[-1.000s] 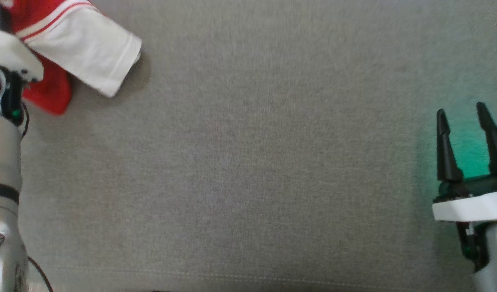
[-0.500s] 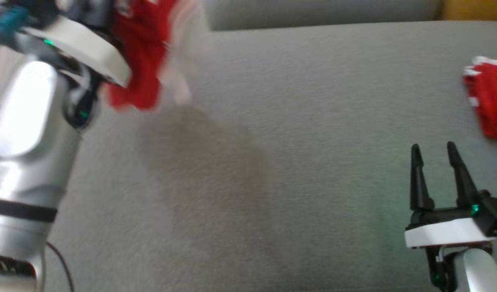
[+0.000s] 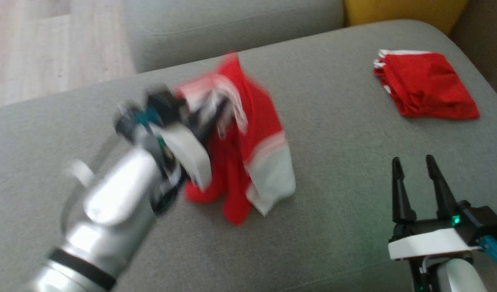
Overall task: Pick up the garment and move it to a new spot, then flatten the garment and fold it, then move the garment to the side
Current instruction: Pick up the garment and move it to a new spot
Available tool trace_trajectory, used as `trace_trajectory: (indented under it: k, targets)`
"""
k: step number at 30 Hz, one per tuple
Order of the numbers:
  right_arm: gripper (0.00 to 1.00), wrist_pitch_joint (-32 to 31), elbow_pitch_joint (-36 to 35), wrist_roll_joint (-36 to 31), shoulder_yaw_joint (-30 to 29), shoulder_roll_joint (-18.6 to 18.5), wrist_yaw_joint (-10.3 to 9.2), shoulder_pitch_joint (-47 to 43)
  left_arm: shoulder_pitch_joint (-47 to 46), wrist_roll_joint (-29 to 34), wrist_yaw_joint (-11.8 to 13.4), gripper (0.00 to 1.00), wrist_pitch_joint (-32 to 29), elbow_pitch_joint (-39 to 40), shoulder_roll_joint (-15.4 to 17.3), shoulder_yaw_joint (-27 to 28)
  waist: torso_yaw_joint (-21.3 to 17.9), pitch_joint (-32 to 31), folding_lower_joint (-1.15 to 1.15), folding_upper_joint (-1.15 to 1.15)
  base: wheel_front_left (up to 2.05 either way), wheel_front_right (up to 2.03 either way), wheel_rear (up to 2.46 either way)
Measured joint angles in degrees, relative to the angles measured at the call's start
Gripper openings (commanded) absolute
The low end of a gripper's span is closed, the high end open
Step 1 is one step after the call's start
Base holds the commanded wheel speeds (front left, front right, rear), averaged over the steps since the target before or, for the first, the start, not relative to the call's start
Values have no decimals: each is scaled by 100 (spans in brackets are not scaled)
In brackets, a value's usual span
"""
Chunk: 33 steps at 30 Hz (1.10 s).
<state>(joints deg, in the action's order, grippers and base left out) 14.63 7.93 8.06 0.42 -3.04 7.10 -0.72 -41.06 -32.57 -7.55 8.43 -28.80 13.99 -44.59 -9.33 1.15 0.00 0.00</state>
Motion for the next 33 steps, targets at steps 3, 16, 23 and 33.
trace_trajectory:
  k: [3,16,23,33]
  targets:
    - [100,1,-3,52,133,3,0,3,380,136,23,0,149,-617,-230,-302,-150,117,0,0,0,0,0]
    - [100,1,-286,441,307,33,0,-72,861,524,948,100,580,-1089,-877,-40,-262,100,0,0,0,0,0]
    - [100,0,-149,474,107,40,0,-644,2349,839,1473,100,584,359,-577,804,436,-278,0,0,0,0,0]
    - [100,0,-90,545,-255,51,0,-910,4276,1482,1605,100,586,2029,-477,2281,1344,-665,0,0,0,0,0]
